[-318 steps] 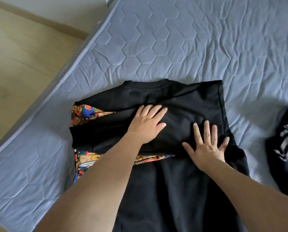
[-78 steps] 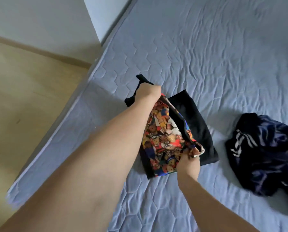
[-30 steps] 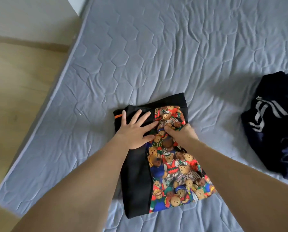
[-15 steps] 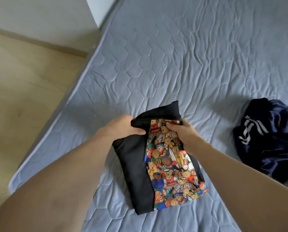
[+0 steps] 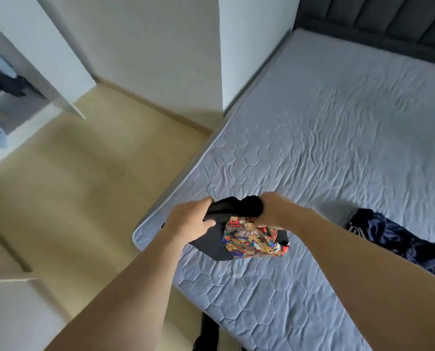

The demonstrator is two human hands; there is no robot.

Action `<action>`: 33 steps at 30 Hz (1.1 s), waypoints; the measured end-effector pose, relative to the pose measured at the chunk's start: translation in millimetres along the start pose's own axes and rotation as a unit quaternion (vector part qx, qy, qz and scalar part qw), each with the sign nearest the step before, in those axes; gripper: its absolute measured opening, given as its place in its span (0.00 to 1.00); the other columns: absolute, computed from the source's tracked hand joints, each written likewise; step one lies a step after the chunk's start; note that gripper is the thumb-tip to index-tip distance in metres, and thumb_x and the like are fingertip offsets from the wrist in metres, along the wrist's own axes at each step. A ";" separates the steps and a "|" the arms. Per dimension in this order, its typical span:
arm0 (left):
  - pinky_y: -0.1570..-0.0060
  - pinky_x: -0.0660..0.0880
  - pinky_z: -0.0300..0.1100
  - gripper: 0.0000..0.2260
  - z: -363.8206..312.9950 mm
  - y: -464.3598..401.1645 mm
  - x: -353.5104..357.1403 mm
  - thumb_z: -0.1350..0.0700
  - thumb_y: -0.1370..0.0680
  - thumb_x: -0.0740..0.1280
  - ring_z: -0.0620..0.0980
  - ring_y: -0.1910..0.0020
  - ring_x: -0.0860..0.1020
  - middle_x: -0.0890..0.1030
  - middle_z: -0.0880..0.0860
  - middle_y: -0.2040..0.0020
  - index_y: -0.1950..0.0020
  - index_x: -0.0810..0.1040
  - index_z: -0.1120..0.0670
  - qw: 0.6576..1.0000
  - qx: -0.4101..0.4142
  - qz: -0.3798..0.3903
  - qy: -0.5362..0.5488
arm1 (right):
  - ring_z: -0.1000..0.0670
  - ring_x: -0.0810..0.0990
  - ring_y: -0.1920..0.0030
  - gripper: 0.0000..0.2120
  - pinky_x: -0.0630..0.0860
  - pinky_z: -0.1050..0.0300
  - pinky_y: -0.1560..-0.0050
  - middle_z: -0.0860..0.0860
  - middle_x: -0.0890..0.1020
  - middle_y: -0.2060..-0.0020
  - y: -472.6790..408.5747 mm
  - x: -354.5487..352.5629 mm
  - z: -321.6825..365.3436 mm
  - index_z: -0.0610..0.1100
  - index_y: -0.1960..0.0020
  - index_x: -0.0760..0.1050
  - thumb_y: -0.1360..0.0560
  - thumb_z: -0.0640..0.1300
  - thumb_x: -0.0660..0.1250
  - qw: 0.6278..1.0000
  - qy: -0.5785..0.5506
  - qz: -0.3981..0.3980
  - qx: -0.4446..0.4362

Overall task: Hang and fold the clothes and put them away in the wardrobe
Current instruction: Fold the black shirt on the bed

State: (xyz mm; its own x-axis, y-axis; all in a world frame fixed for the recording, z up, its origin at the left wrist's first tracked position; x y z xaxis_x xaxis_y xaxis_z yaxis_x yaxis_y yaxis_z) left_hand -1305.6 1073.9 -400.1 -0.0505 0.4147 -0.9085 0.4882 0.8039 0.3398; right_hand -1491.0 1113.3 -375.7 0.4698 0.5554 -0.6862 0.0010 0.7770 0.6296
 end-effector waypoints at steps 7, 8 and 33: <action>0.62 0.66 0.42 0.09 48.6 118.5 -133.6 0.47 0.20 0.62 0.53 0.60 0.74 0.75 0.49 0.60 0.47 0.73 0.52 0.992 -0.093 -0.067 -0.061 | 0.49 0.76 0.67 0.09 0.75 0.57 0.65 0.49 0.76 0.68 80.4 -55.3 142.1 0.41 0.54 0.75 0.31 0.37 0.72 0.993 -0.019 -0.045 -0.103; 0.62 0.66 0.42 0.08 58.8 132.4 -150.6 0.48 0.20 0.61 0.52 0.60 0.73 0.74 0.48 0.60 0.48 0.73 0.52 0.989 -0.105 -0.076 -0.066 | 0.49 0.77 0.65 0.09 0.76 0.56 0.62 0.48 0.77 0.68 87.4 -59.2 164.1 0.40 0.53 0.76 0.32 0.37 0.73 0.991 -0.013 -0.048 -0.120; 0.60 0.70 0.45 0.04 567.8 179.0 -513.4 0.55 0.20 0.58 0.53 0.57 0.76 0.75 0.51 0.58 0.47 0.70 0.52 0.926 -0.230 -0.247 -0.170 | 0.50 0.80 0.57 0.15 0.76 0.59 0.59 0.49 0.82 0.55 -94.8 -165.4 773.8 0.44 0.43 0.77 0.29 0.39 0.72 0.920 -0.192 -0.118 -0.321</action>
State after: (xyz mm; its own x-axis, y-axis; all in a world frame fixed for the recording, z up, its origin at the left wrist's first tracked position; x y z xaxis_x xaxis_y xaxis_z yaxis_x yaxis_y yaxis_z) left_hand -697.6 762.8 -10.8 0.1469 -0.1473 -0.9781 0.0528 0.9886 -0.1409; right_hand -885.7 718.4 -39.9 0.8003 0.2993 -0.5195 -0.3205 0.9459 0.0511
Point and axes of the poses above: each hand's wrist, its own y-axis away from the middle knuckle, its own x-axis out of the palm, z = x × y, the point moved 6 cm from there along -y, towards the middle knuckle
